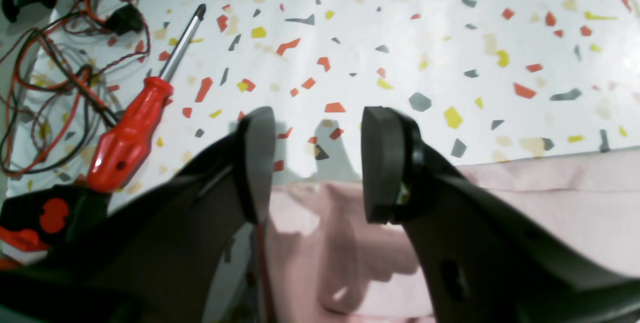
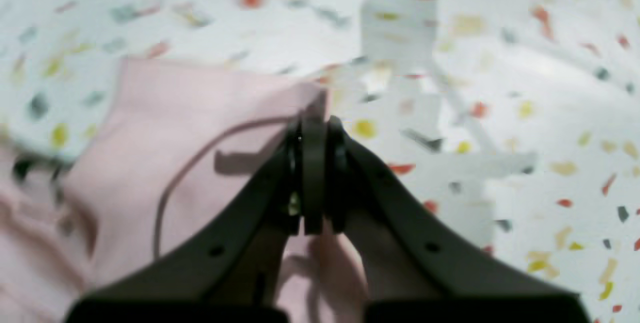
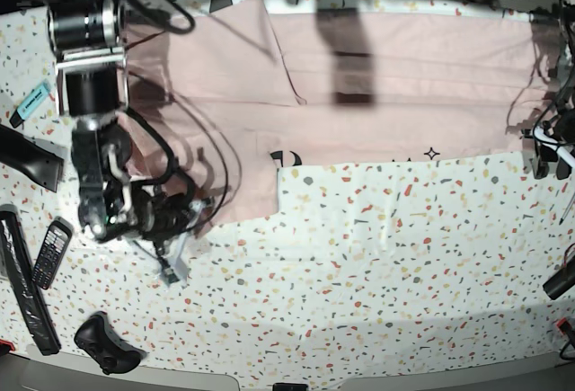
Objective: Fold the T-shirt properly
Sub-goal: 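Grasp the sleeve with the right gripper and fold it inward over the body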
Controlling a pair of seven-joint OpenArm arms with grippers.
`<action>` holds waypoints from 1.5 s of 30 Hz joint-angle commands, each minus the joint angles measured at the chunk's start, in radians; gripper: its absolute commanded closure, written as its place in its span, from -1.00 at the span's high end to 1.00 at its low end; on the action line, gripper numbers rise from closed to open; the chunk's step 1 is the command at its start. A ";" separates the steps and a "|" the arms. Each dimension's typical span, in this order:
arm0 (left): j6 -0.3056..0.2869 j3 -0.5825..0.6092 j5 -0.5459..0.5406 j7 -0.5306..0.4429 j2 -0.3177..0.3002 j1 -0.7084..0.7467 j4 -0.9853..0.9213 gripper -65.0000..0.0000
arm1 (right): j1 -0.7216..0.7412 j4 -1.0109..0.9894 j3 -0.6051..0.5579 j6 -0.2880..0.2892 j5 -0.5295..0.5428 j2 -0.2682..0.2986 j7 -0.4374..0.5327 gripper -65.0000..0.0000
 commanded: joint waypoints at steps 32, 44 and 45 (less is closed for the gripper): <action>0.002 -0.008 -0.005 0.008 -0.020 0.000 0.019 -0.19 | -0.751 0.793 0.002 0.008 0.131 -0.002 0.049 -1.00; 0.002 -0.008 -0.005 0.008 -0.020 0.000 0.019 -0.19 | -0.752 0.792 0.002 0.018 0.261 -0.002 0.023 -0.28; 0.002 -0.008 -0.005 0.008 -0.020 0.000 0.019 -0.19 | -0.752 0.792 0.002 0.040 0.307 -0.002 0.010 -0.26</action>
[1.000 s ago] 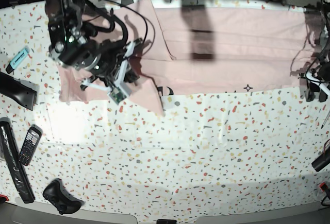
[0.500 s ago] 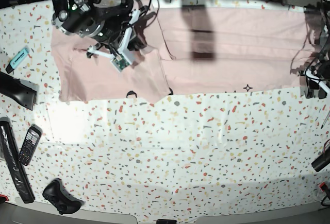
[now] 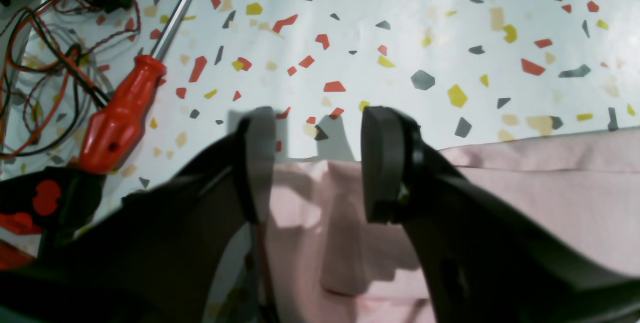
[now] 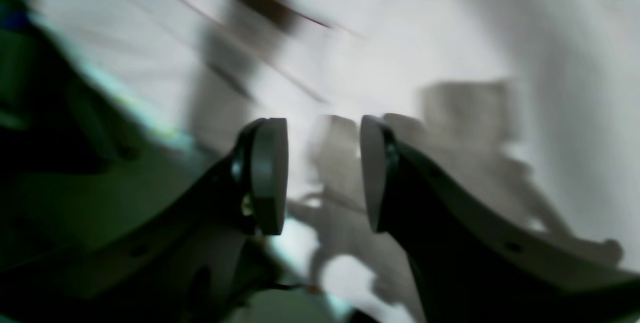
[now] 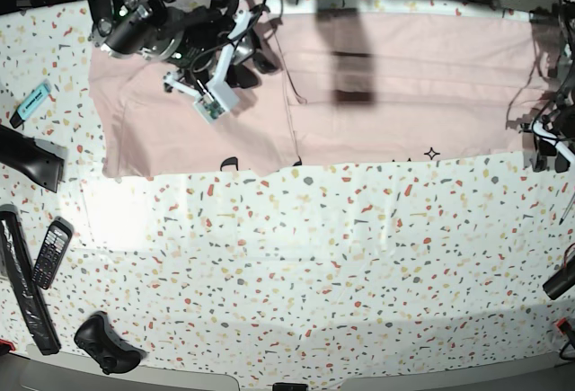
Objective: Fold the T-shirt properly
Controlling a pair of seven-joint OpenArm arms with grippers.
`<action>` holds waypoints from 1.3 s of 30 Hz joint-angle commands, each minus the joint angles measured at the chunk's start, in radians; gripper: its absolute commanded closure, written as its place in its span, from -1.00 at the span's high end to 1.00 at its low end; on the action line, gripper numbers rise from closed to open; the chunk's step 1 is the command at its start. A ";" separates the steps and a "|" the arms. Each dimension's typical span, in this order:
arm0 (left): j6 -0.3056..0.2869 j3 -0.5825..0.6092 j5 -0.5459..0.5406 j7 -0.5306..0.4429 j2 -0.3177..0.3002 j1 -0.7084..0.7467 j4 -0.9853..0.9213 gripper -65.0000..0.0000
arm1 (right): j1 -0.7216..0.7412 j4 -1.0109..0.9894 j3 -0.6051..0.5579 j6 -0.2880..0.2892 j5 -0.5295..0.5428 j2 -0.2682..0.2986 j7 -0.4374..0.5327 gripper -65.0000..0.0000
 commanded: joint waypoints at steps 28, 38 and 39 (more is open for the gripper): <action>-0.198 -0.328 -0.494 0.168 -0.104 0.248 0.001 -0.19 | 0.097 0.021 0.167 0.052 0.055 0.008 -0.021 -0.26; -0.266 -0.328 -0.551 0.167 -0.044 0.248 -0.130 -0.19 | 0.097 0.021 0.167 0.052 0.054 0.009 -0.024 -0.26; -0.266 -0.328 -0.568 0.168 -0.038 0.247 -0.135 -0.19 | 0.097 0.021 0.167 0.052 0.054 0.008 -0.023 -0.26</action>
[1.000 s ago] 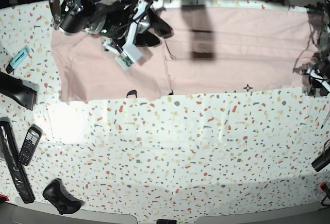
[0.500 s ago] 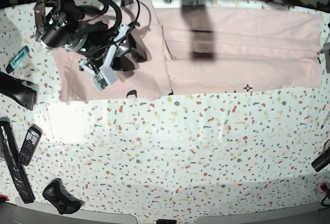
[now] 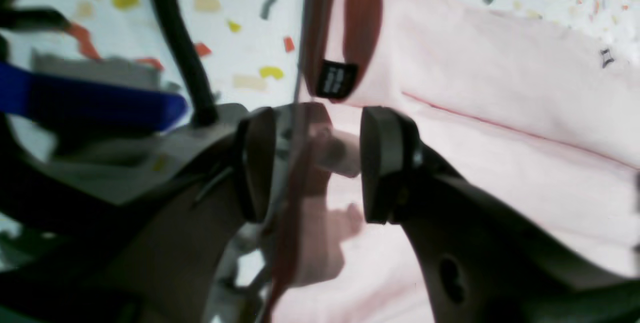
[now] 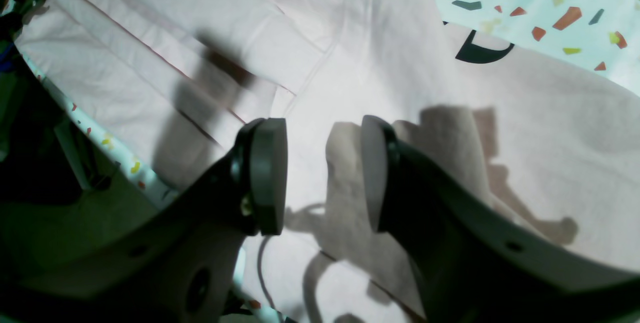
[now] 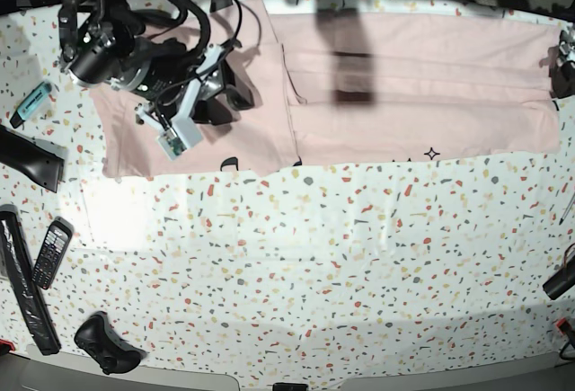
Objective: Fold the T-shirt properly
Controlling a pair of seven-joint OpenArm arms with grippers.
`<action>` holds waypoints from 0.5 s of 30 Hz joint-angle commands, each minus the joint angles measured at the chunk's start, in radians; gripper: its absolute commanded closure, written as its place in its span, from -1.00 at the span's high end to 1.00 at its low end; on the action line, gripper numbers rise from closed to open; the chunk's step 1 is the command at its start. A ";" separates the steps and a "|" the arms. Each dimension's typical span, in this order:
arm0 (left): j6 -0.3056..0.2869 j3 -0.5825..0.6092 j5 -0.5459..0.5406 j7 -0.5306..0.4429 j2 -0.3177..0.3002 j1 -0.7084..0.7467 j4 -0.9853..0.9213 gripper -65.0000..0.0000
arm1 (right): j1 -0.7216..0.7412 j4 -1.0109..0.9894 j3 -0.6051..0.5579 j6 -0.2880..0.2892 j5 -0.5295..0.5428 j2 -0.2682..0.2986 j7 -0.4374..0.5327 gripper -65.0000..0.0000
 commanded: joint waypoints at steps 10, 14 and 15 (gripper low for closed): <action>0.014 -0.007 0.075 -0.090 0.043 -0.034 0.010 -0.19 | 0.008 0.021 0.003 0.009 0.016 0.006 0.022 -0.26; 0.035 -0.007 0.086 -0.126 0.064 -0.034 0.010 -0.19 | 0.008 0.021 0.003 0.009 0.016 0.006 0.022 -0.26; 0.048 -0.007 0.086 -0.133 0.071 -0.034 0.010 -0.19 | 0.008 0.021 0.003 0.009 0.016 0.006 0.022 -0.26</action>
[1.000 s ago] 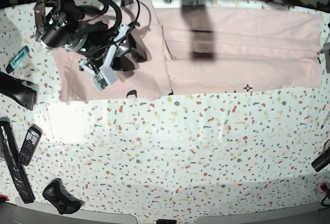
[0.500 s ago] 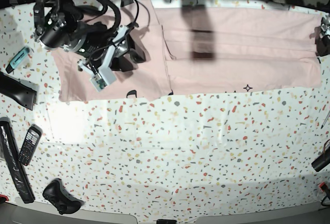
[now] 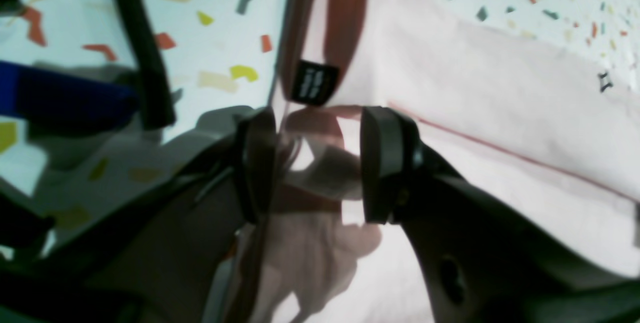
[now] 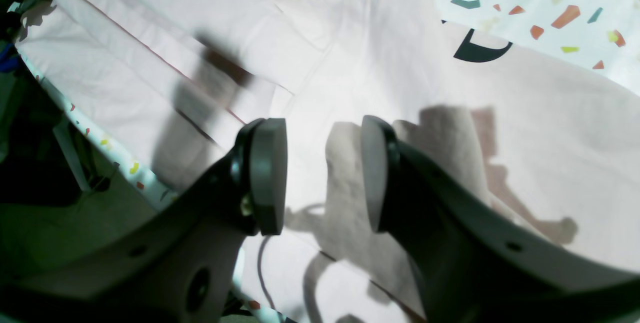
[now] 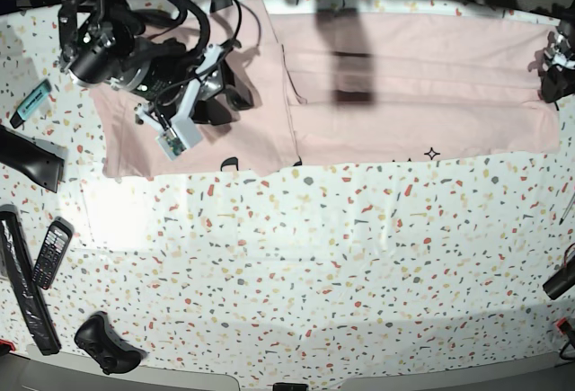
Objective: Fold the T-shirt properly
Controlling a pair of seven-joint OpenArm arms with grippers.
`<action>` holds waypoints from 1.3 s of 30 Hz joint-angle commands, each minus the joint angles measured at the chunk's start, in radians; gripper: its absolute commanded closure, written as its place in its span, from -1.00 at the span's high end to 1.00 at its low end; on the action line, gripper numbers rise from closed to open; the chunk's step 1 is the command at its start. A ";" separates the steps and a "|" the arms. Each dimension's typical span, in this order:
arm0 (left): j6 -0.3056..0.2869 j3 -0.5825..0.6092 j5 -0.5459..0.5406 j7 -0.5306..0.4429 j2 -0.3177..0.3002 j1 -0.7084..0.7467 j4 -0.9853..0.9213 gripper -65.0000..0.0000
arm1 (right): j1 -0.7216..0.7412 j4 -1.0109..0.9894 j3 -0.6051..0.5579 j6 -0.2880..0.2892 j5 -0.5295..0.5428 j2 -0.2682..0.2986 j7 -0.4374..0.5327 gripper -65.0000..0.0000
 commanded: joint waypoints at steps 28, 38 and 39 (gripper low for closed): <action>-0.028 -0.007 -0.073 -0.032 0.126 -0.083 0.007 -0.71 | 0.008 0.021 0.003 0.010 0.016 0.006 0.021 -0.27; -0.028 -0.016 -0.073 -0.125 0.125 -0.083 0.008 -1.00 | 0.008 0.021 0.003 0.010 0.015 0.006 0.021 -0.27; -0.028 -0.024 -0.073 -0.126 0.125 -0.083 0.008 -1.00 | 0.008 0.021 0.003 0.010 0.015 0.006 0.020 -0.27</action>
